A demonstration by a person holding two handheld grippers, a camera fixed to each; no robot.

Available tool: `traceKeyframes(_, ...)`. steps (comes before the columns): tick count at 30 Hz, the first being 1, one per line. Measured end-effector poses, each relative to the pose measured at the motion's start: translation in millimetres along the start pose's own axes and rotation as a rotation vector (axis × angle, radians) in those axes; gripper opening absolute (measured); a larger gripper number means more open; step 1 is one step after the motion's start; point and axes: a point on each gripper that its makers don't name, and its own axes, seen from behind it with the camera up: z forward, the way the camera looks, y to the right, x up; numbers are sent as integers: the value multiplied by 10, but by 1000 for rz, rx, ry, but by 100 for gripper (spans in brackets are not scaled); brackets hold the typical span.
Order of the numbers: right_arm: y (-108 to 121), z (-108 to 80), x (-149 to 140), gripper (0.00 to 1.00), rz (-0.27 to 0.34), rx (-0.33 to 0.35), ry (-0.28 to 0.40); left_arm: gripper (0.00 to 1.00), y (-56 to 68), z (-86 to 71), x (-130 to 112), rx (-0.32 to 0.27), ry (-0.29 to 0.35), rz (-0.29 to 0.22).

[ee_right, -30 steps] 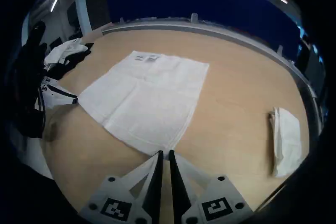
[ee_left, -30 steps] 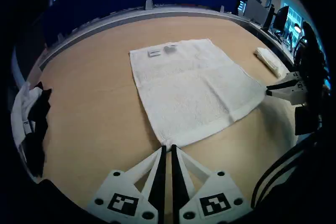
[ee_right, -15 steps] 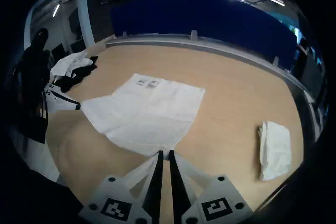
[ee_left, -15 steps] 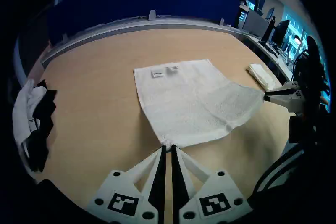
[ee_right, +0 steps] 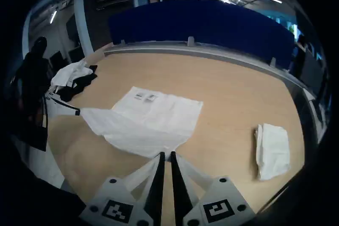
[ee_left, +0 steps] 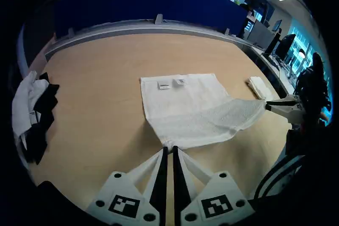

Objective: Fold towel

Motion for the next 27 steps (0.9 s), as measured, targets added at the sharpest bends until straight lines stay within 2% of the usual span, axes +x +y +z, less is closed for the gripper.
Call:
traceKeyframes(6, 82, 71, 155, 11, -13, -8, 0, 8, -22, 38, 213, 0, 9, -29)
traceKeyframes(12, 264, 287, 374, 11, -20, -21, 1, 8, -100, 186, 482, -2, 5, -82)
traceKeyframes(19, 471, 675, 635, 10, -19, -29, -1, 8, -275, 455, 796, 17, 1, -103)
traceKeyframes(27, 681, 1125, 814, 11, -3, -50, -21, 8, -486, 896, 1052, 31, -29, -91)
